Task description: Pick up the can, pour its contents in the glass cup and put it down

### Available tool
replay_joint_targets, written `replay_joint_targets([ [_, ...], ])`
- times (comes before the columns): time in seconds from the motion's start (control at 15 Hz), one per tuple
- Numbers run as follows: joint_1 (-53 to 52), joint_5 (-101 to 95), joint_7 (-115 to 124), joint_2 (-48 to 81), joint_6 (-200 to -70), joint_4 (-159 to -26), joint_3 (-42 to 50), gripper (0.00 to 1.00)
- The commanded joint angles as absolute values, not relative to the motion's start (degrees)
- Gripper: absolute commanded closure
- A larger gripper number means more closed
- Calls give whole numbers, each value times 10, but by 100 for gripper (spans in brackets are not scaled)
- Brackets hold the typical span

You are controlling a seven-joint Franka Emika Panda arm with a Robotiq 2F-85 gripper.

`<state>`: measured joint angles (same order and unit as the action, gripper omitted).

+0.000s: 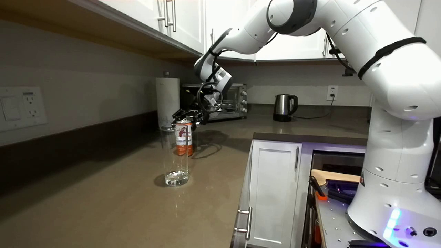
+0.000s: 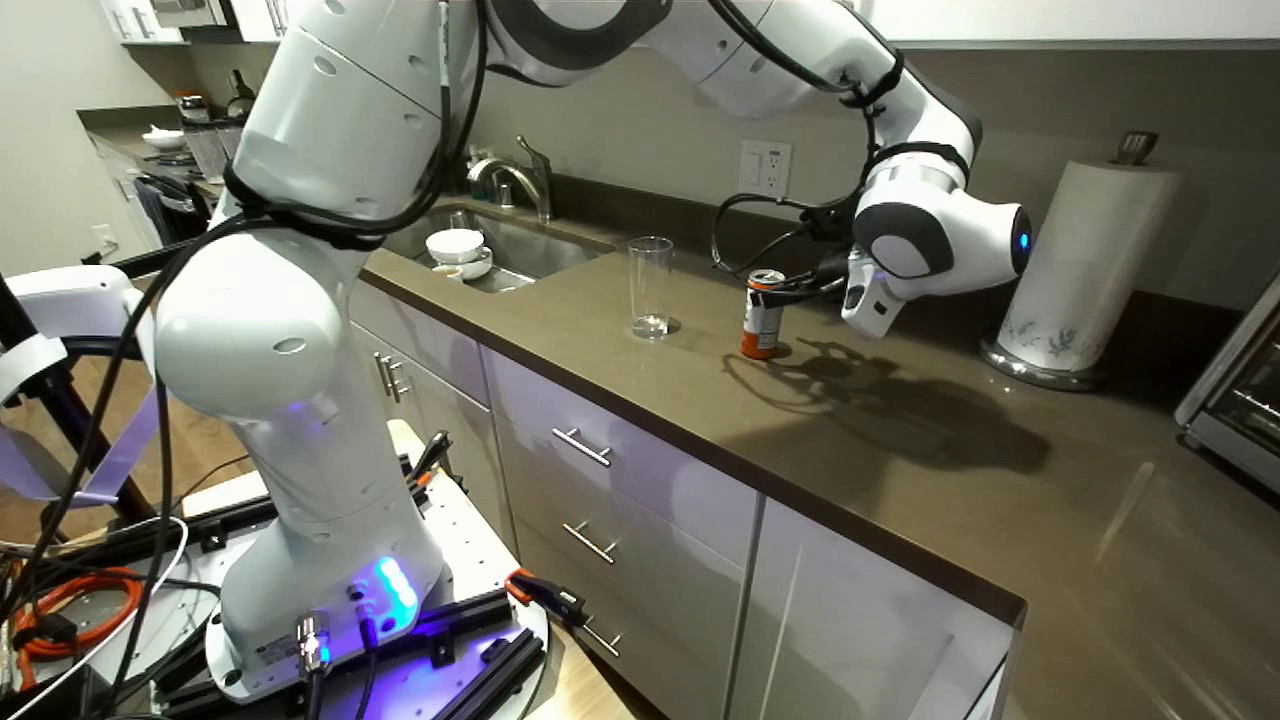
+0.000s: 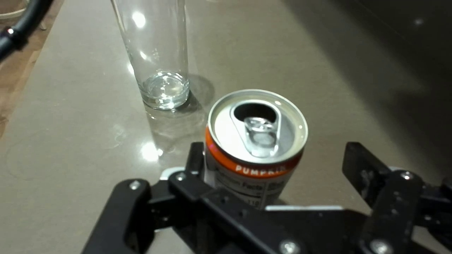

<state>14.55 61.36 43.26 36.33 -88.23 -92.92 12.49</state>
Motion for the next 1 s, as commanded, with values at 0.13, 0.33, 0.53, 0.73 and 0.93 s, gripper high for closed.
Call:
replay_joint_targets([
  [0.13, 143, 617, 446, 342, -877, -956, 120, 0],
  [0.33, 141, 618, 445, 340, -876, -960, 119, 0],
  [0.53, 137, 617, 444, 340, -875, -961, 117, 0],
  [0.73, 135, 616, 444, 340, -875, -961, 113, 0],
  [0.93, 131, 615, 443, 339, -875, -961, 111, 0],
])
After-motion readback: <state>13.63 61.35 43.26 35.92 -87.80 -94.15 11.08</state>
